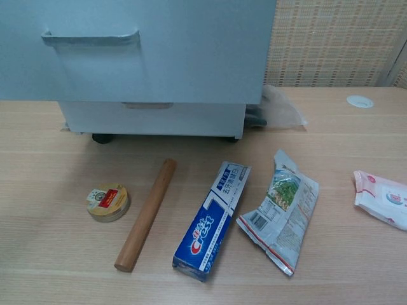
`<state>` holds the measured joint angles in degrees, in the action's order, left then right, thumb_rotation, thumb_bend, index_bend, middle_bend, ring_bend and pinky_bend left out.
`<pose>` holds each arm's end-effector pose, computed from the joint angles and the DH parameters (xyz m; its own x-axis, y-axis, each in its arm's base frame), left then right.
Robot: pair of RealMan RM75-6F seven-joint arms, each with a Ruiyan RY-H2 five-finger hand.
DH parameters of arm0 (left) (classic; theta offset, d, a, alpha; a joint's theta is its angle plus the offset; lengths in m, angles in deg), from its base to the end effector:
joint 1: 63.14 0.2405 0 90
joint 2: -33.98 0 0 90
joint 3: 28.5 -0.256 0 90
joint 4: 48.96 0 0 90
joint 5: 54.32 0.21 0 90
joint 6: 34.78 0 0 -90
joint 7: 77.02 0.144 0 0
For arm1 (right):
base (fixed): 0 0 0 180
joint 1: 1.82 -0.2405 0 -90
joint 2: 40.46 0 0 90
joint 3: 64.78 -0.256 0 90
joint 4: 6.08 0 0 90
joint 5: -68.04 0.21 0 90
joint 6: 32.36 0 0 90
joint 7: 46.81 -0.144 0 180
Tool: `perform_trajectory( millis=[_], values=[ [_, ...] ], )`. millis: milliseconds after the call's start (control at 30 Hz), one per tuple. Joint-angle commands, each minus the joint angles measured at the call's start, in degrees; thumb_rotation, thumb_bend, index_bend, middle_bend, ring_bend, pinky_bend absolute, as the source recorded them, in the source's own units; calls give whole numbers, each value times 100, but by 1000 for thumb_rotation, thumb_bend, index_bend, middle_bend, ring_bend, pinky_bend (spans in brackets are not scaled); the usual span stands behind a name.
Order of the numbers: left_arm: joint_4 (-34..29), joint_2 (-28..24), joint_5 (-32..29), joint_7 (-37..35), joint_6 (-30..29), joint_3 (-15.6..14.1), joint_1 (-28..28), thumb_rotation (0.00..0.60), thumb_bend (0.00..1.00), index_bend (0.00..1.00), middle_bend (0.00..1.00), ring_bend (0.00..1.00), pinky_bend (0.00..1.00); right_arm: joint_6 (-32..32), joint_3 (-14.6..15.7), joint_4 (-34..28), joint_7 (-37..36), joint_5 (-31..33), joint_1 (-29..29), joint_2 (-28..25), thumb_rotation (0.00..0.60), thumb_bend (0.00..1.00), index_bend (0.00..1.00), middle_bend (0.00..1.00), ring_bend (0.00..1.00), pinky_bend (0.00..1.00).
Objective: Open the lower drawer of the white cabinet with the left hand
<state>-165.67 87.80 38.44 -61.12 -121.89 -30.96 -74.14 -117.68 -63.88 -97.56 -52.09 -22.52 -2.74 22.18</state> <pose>-0.2089 0.1785 0.1713 0.4357 -0.0059 0.9001 0.8768 -0.2234 -0.4259 -0.3216 -0.1452 0.1561 0.3520 -0.0920 0.9315 -0.9358 -0.0154 0.3521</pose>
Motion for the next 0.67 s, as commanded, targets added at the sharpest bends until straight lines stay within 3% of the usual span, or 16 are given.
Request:
perform_trajectory(
  millis=[33,167,300,667],
  values=[
    [419,418,-297,315,-248,-5,278,600,488,394,675,604,737,23,-4,24,-19,21,-7,16,600,249,336,409,364,407],
    [819,843,-593,696,-333,-11,499,600,488,526,677,612,722,59,-9,55,-45,42,-22,32,600,249,336,409,364,407],
    [1121,1186,-842,836,-349,-16,664,600,488,607,739,660,729,88,-6,86,-62,50,-34,60,600,249,336,409,364,407],
    [1690,1692,-852,833,-501,6,930,600,488,620,752,676,788,128,9,71,-27,51,-48,77,600,249,336,409,364,407]
  ],
)
